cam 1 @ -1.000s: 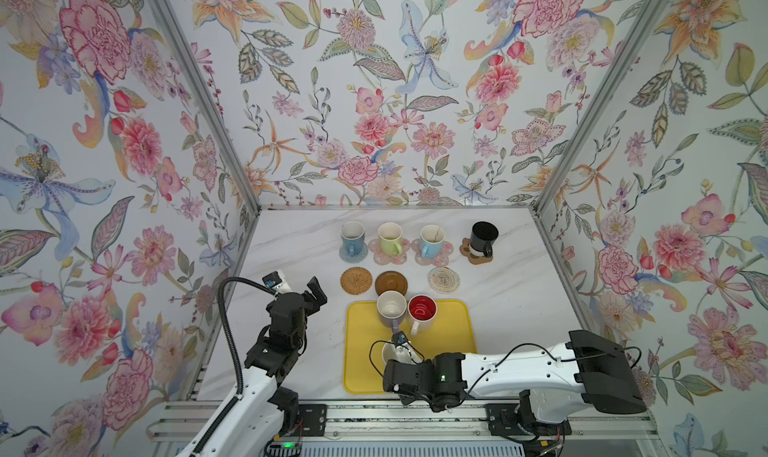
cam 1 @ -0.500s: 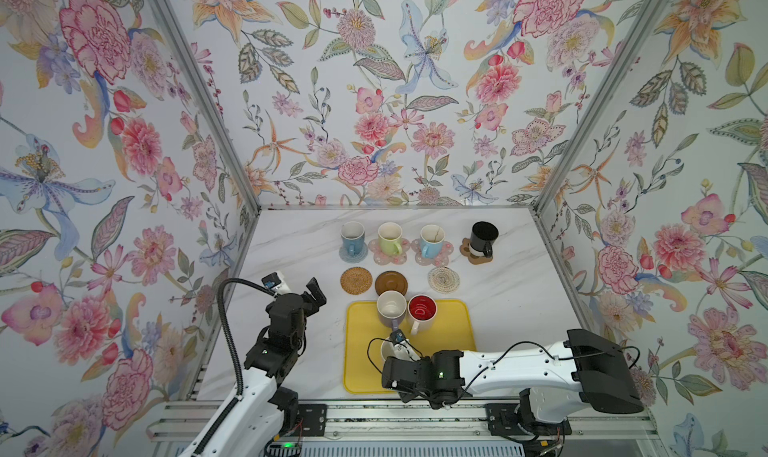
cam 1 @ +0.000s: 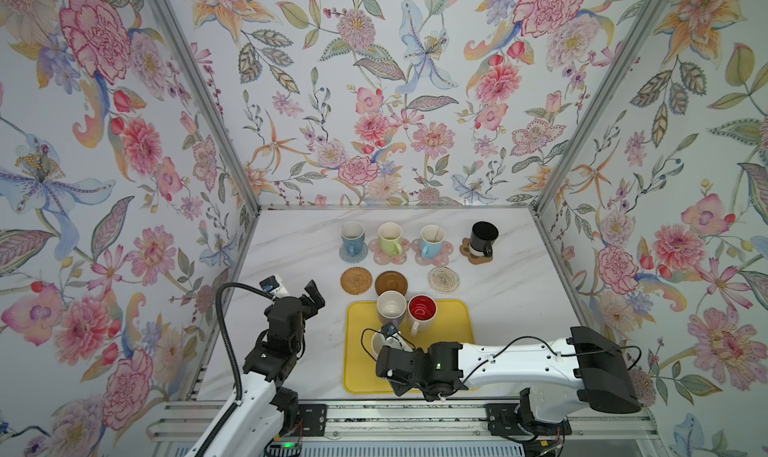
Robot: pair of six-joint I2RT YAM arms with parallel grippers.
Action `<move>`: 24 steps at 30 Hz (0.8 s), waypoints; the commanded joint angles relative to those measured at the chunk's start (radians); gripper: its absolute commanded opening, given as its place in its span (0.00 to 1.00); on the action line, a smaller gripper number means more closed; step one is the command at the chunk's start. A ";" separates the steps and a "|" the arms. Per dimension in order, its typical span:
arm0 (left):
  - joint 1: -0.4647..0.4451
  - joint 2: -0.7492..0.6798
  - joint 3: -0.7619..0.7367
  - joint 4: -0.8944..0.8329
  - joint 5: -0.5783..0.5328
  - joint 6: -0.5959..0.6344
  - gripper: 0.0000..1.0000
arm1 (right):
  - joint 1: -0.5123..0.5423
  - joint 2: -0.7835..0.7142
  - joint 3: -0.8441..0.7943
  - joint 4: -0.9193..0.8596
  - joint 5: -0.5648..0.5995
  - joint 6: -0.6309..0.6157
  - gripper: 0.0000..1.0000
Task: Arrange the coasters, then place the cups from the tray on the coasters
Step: 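Lift the pale pink mug off the tray with the right gripper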
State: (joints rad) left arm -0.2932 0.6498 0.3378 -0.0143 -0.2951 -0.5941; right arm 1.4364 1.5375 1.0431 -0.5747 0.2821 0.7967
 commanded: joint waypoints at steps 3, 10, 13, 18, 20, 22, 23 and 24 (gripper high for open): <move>0.016 -0.019 -0.014 -0.031 -0.003 -0.011 0.99 | -0.055 0.009 0.116 0.007 0.017 -0.115 0.02; 0.020 -0.047 -0.016 -0.047 -0.004 -0.001 0.99 | -0.157 0.053 0.272 -0.002 -0.043 -0.224 0.02; 0.022 -0.061 -0.016 -0.056 -0.003 -0.001 0.99 | -0.197 0.089 0.337 -0.003 -0.065 -0.264 0.02; 0.024 -0.090 -0.017 -0.082 -0.009 0.004 0.99 | -0.262 0.167 0.440 -0.020 -0.092 -0.320 0.02; 0.025 -0.101 -0.016 -0.091 -0.011 0.008 0.99 | -0.285 0.200 0.496 -0.048 -0.097 -0.336 0.02; 0.026 -0.109 -0.014 -0.099 -0.015 0.011 0.99 | -0.307 0.227 0.541 -0.063 -0.101 -0.347 0.02; 0.027 -0.112 -0.016 -0.100 -0.016 0.011 0.99 | -0.316 0.246 0.567 -0.073 -0.107 -0.349 0.02; 0.028 -0.117 -0.018 -0.101 -0.017 0.011 0.99 | -0.325 0.262 0.592 -0.082 -0.107 -0.352 0.02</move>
State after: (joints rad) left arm -0.2794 0.5468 0.3313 -0.0849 -0.2962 -0.5961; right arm 1.1332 1.7882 1.5513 -0.6483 0.1780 0.4850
